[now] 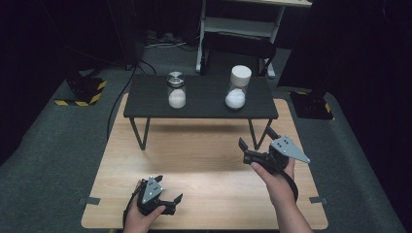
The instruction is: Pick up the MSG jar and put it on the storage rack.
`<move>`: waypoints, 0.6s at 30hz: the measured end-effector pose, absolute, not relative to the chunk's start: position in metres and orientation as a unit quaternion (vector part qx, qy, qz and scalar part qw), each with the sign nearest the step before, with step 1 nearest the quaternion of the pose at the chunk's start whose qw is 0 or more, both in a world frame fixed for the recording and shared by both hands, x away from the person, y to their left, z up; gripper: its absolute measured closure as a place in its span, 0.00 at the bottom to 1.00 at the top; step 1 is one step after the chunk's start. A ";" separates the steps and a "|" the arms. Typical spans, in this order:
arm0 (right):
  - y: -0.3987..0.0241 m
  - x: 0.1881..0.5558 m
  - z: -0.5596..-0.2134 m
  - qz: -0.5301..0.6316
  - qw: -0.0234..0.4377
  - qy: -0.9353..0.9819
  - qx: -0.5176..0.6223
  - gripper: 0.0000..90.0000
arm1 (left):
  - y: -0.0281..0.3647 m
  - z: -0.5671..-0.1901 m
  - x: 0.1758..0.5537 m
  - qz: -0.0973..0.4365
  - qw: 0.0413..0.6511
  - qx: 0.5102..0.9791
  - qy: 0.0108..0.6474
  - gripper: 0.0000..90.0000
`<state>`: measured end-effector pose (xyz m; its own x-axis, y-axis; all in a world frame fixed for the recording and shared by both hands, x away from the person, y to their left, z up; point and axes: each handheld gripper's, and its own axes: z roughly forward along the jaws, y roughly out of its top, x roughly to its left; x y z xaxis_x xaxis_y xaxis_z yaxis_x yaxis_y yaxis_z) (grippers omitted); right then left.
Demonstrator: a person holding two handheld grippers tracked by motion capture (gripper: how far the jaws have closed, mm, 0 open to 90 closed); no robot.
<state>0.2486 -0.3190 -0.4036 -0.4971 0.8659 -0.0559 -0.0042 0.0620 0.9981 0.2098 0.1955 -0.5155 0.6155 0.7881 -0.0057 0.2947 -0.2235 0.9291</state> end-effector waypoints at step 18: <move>-0.332 0.228 -0.447 0.569 0.355 0.651 0.354 0.00 | 0.196 -0.516 0.210 0.244 0.508 0.741 0.364 0.01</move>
<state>0.2280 -0.3320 -0.4475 -0.4966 0.8660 -0.0594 0.0571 0.1009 0.9933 0.2098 0.1964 -0.5164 0.6159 0.7878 -0.0078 0.2913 -0.2185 0.9313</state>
